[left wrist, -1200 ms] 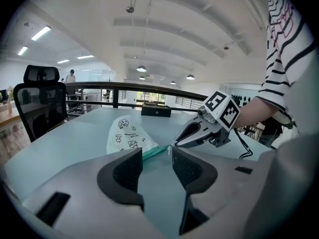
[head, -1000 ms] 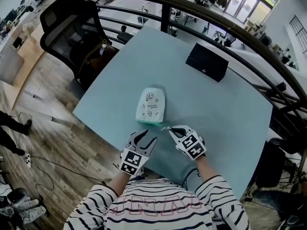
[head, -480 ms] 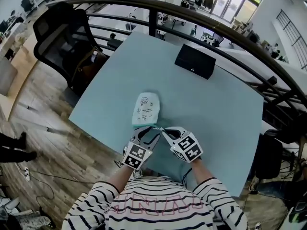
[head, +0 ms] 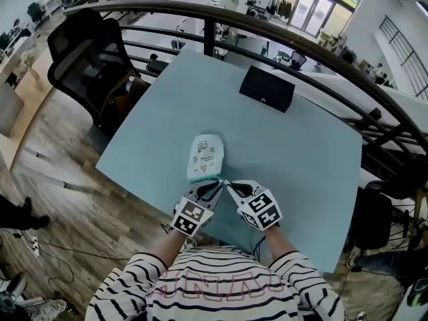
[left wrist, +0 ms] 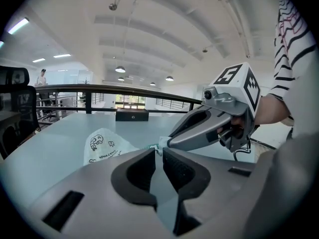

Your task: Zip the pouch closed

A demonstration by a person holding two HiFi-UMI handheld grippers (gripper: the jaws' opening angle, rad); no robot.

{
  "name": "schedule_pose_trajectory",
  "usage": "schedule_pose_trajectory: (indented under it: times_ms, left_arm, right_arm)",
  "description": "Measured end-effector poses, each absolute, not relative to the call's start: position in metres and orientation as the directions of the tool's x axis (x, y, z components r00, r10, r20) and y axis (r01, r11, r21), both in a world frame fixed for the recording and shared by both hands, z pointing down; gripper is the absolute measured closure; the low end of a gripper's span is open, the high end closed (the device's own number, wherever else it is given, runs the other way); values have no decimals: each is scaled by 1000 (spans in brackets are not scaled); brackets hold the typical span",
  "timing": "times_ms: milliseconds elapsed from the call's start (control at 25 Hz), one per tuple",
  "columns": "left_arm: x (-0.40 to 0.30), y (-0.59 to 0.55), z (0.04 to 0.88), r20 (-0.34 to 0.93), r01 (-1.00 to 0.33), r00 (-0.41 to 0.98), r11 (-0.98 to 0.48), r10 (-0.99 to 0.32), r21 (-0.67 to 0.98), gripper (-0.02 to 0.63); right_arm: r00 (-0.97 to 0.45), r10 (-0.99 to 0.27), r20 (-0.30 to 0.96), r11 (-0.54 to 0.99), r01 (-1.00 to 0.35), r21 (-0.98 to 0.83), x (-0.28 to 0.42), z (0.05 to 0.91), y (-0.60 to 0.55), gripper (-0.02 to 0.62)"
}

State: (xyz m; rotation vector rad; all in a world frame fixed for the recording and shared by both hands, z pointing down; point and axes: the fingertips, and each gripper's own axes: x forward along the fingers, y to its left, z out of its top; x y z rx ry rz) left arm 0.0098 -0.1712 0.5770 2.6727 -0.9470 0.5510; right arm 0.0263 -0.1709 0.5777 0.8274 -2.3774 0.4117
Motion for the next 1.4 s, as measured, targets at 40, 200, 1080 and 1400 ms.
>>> schedule_pose_trajectory:
  times_ms: [40,200,1080,1400]
  left_arm:
    - [11,-171,577,425,-643,719,-758,-550,107,543]
    - [10,-171,578,438,-671,699,-731,-565,127,545]
    - [1,-177,575,448,-724,683,-619,-577,306,581]
    - [2,-183,574,455,-749,653,-604,-605,273,581]
  right_arm:
    - [-638,-465,613,760,-643,-93,25,577,-170,563]
    - [-634,-475,610,755,-649,-87,22,576,-167,563]
    - [-549,-556,624,680,-732,-37,48,570,-183,568]
    - [-518,-590,619,645,-764,-24,52,571,-192,568]
